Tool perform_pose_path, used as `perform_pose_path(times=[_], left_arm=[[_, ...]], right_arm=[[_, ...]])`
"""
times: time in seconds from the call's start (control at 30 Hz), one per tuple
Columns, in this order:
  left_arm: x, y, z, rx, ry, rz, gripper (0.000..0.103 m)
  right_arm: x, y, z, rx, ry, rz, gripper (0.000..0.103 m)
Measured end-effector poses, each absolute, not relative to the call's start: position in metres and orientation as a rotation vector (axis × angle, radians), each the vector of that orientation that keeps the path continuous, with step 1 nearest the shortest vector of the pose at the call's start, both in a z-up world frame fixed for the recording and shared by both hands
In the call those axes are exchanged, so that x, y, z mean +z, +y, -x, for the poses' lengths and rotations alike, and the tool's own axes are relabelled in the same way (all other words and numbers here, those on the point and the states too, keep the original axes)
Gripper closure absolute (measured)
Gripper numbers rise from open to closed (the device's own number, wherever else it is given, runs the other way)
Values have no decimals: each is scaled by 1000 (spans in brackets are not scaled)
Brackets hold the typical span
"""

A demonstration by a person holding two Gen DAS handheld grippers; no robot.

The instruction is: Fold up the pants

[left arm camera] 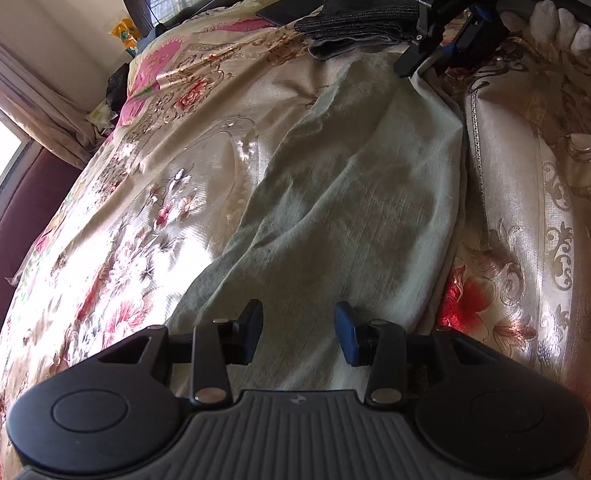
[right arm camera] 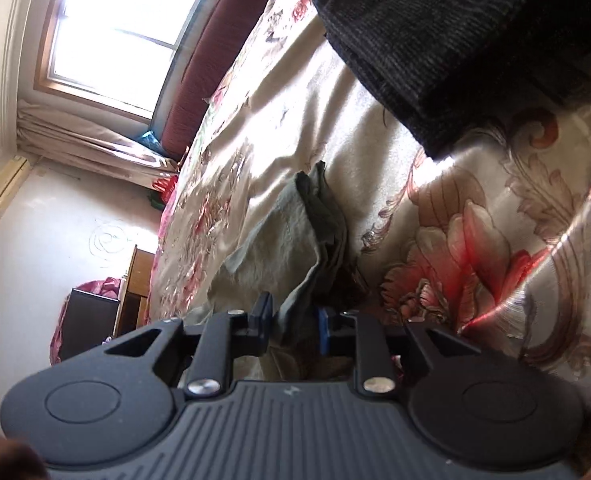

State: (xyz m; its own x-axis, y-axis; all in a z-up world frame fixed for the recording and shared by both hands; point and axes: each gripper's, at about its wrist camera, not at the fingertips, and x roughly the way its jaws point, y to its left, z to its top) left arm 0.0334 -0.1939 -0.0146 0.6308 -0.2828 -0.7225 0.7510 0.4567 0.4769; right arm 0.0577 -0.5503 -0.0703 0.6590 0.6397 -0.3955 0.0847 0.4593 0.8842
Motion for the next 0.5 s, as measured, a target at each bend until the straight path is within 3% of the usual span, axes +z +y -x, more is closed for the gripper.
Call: perform_pose_path(times=[0.13,0.17,0.23,0.33,0.5], left_arm=[[-13,-204,-36,-696,609,-888,48],[-13,-205,-36,-700,610,-885,48],[-15,-208,-35,-701,612,-883,49],[-16,-219,-34,-715,596,-887,49],[-9,-244,-33,-792,564,-806,49]], right_arm=[[-74,-541,-68,414,787,-1094,71],[-75,-544,-66,405,770,-1121,73],[-74,-546,-63,329,763,-1122,94],[-65,-537,-60,215,778,-1049,96],[-27,-566,-22,101,585,-1076,99]])
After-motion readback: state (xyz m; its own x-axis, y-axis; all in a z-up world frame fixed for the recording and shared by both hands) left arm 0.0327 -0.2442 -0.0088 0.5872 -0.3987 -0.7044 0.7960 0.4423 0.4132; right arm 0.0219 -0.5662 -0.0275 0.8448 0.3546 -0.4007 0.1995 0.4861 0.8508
